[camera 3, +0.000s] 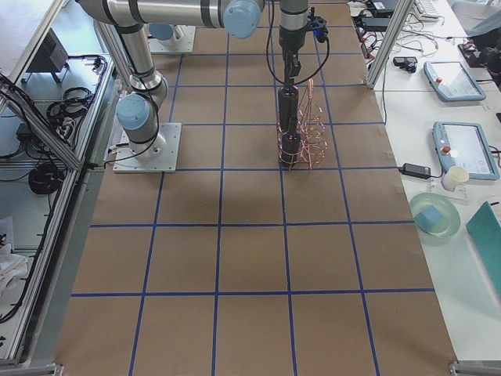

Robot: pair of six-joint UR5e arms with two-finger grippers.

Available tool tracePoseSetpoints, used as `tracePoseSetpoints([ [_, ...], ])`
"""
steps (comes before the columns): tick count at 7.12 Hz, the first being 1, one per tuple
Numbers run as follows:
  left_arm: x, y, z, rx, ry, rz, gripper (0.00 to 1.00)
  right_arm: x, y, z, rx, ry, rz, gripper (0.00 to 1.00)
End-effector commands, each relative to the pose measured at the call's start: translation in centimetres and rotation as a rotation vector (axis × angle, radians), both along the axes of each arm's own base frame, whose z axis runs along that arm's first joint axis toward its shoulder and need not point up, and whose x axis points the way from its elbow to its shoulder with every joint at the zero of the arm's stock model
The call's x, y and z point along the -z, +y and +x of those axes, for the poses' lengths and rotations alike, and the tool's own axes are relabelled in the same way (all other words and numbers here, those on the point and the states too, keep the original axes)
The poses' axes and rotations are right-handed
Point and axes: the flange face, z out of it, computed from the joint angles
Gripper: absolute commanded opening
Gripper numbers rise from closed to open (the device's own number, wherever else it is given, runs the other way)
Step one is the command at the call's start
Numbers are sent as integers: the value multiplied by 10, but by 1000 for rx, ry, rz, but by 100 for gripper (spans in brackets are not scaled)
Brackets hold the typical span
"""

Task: Place wine into wine basket
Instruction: 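Tilt the bottle and slide it into the upper ring of the rack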

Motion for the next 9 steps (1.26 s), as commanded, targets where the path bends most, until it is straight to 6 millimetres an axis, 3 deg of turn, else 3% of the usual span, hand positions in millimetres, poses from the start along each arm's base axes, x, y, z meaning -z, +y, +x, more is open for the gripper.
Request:
tracePoseSetpoints([
  [1,0,1,-1,-2,2,-1,100,14,-13,-2,-10,-9,1,14],
  [7,0,1,0,12,3,-2,100,40,-22,-4,-45,-14,45,16],
  [9,2,0,0,9,5,4,100,70,-32,-6,-42,-27,92,17],
])
